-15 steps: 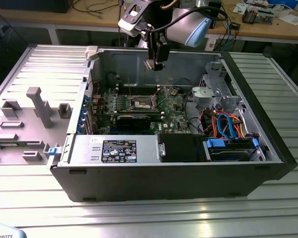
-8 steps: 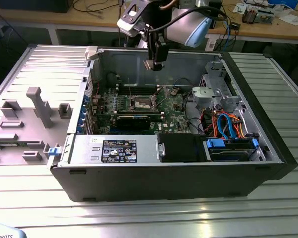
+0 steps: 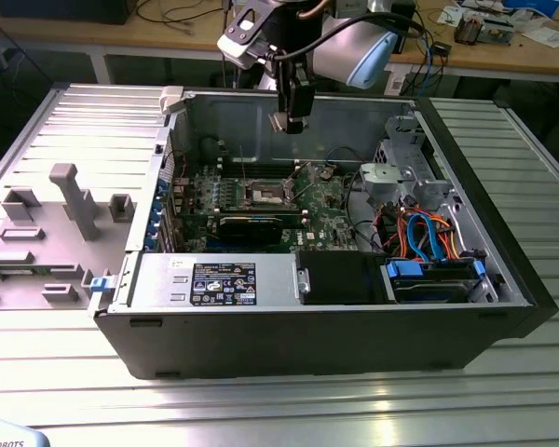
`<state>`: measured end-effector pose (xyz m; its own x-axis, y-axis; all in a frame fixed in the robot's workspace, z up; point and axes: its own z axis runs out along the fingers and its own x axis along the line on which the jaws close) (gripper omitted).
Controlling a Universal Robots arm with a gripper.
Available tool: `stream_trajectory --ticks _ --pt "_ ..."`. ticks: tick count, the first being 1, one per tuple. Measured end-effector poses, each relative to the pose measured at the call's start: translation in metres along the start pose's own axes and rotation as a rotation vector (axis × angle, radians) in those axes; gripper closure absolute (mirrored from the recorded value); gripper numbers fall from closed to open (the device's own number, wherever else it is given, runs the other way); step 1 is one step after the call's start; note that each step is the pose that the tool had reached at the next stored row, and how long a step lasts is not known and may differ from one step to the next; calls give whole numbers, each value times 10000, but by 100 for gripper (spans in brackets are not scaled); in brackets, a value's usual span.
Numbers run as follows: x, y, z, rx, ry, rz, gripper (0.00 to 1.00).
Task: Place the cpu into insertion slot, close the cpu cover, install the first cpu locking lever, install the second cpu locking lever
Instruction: 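Place the cpu into insertion slot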
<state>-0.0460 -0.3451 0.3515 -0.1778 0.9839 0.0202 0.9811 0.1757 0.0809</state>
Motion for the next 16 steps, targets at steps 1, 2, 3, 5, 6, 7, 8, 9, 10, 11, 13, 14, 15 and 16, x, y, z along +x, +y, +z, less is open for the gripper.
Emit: stream_trajectory --ticks 1,2,3,5,6,7,8,9,10,11,13,14,15,16 --pt "0 0 0 0 -1 0 45" --pt "0 0 0 0 -1 1 45" --pt "0 0 0 0 -1 0 45" --pt "0 0 0 0 -1 2 45" --pt "0 0 0 0 -1 2 45" --pt "0 0 0 0 -1 3 45" --pt "0 0 0 0 -1 6 45" --pt "0 -2 0 0 -2 17 45" --pt "1 -5 -1 0 -4 33 45" --pt "1 -8 -1 -1 -6 64 45" --pt "2 -13 -1 -2 -11 125 45" --pt "3 -16 -2 -2 -12 134 45" --pt "4 -19 -1 -3 -12 143 45" --pt "4 -25 -2 -3 -13 157 45"
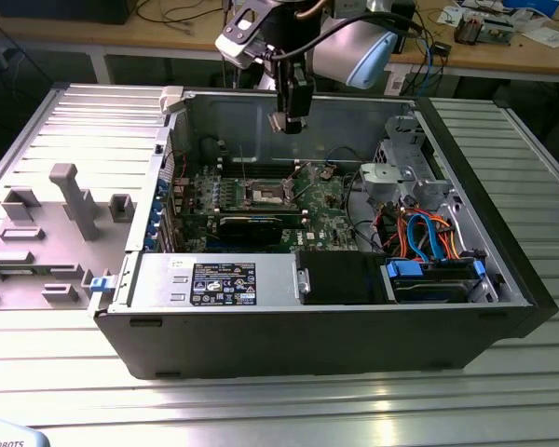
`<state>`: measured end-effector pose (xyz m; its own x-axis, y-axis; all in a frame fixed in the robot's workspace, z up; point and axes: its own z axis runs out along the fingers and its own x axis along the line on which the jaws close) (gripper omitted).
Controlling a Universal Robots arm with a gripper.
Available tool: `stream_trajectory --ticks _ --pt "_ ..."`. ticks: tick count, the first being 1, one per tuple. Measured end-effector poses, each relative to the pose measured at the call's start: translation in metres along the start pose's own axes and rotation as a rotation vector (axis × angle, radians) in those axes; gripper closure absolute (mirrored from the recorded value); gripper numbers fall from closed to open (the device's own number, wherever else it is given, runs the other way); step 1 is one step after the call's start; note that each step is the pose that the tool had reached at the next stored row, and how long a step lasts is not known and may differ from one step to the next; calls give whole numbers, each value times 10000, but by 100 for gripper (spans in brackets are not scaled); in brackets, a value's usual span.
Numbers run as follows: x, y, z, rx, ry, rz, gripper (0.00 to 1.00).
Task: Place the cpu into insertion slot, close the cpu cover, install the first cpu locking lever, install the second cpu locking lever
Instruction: 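Place the cpu into insertion slot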
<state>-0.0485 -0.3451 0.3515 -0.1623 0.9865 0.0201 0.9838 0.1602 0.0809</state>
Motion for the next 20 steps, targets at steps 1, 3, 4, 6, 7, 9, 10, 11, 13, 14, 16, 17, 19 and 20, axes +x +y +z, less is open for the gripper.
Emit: stream_trajectory --ticks 1,3,4,6,7,9,10,11,13,14,16,17,19,20 --pt "1 -8 0 -1 -1 15 45" --pt "1 -12 6 0 -3 21 45" --pt "1 -12 10 1 -3 21 45" --pt "1 -13 17 1 -7 22 45" --pt "1 -13 20 2 -9 21 45" --pt "1 -14 29 1 -8 21 45" --pt "1 -14 34 0 -8 21 45" --pt "1 -15 41 1 -8 22 45" --pt "0 -16 59 1 -8 22 45" --pt "0 -17 66 1 -8 22 45" --pt "0 -18 76 1 -8 22 45" --pt "-1 -19 80 1 -8 23 45" --pt "-3 -31 98 0 -8 22 45" --pt "-2 -40 104 1 -8 23 45"
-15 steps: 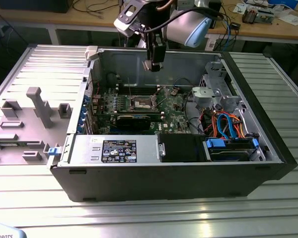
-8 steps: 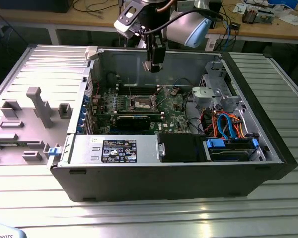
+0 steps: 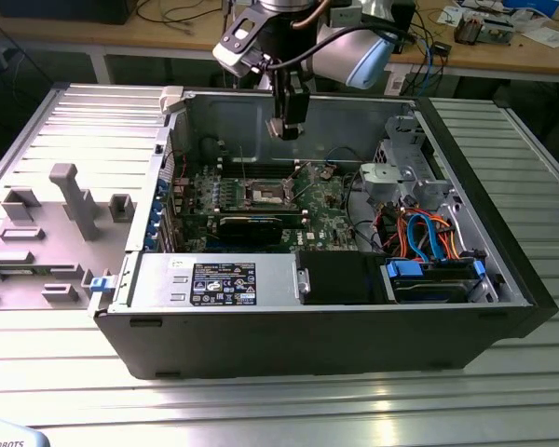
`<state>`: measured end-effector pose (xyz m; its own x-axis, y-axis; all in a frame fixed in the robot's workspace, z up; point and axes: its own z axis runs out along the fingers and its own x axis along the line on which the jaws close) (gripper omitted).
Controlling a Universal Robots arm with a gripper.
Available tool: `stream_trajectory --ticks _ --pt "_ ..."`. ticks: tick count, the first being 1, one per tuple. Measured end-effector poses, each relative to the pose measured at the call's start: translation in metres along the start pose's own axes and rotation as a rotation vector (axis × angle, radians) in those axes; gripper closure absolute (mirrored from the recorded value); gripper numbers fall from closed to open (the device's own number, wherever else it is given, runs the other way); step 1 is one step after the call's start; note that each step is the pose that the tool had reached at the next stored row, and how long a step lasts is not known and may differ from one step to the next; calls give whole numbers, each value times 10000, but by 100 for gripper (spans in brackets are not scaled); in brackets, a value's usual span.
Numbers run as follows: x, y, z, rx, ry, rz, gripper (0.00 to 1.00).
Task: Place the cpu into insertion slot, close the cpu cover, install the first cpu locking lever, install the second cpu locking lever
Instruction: 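Place the cpu into insertion slot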
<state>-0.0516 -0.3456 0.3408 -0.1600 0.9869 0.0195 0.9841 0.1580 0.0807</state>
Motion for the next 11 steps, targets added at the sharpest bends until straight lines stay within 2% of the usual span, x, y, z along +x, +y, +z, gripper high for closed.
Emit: stream_trajectory --ticks 4,5,7,11 --pt "5 -40 50 -1 -9 119 45" --pt "4 -45 85 8 -20 265 45" --pt "4 -50 120 69 -30 505 45" --pt "4 -53 141 147 -35 729 45"
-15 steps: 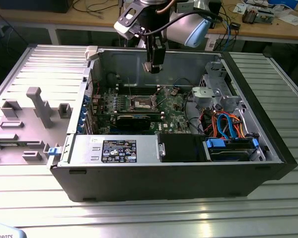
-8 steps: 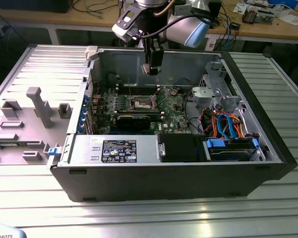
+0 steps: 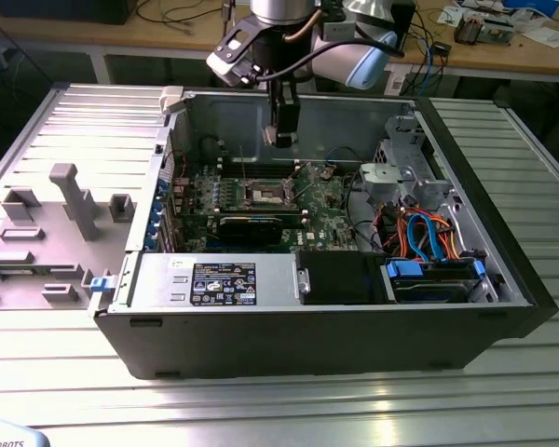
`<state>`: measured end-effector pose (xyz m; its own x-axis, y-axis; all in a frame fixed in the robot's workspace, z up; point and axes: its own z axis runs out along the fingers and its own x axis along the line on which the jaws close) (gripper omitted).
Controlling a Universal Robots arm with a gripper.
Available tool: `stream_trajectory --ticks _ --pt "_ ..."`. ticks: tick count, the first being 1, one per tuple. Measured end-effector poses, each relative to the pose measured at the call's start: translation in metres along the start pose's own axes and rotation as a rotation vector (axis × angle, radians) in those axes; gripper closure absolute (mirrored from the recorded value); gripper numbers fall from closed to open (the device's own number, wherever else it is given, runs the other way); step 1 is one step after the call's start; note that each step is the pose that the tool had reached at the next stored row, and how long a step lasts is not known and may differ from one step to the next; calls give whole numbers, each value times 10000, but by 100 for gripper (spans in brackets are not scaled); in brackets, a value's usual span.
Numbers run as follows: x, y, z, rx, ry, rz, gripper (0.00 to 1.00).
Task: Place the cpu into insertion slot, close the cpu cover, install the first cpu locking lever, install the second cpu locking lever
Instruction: 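Place the cpu into insertion slot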
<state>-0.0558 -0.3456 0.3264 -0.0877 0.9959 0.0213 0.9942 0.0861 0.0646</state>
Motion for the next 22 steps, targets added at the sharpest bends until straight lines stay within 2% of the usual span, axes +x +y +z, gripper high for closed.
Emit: stream_trajectory --ticks 3,18,20,22 --pt "0 -1 4 24 -4 51 45" --pt "0 -1 6 25 -1 80 45" --pt "0 0 15 19 -13 271 45" --pt "-1 -3 37 10 -50 786 45"
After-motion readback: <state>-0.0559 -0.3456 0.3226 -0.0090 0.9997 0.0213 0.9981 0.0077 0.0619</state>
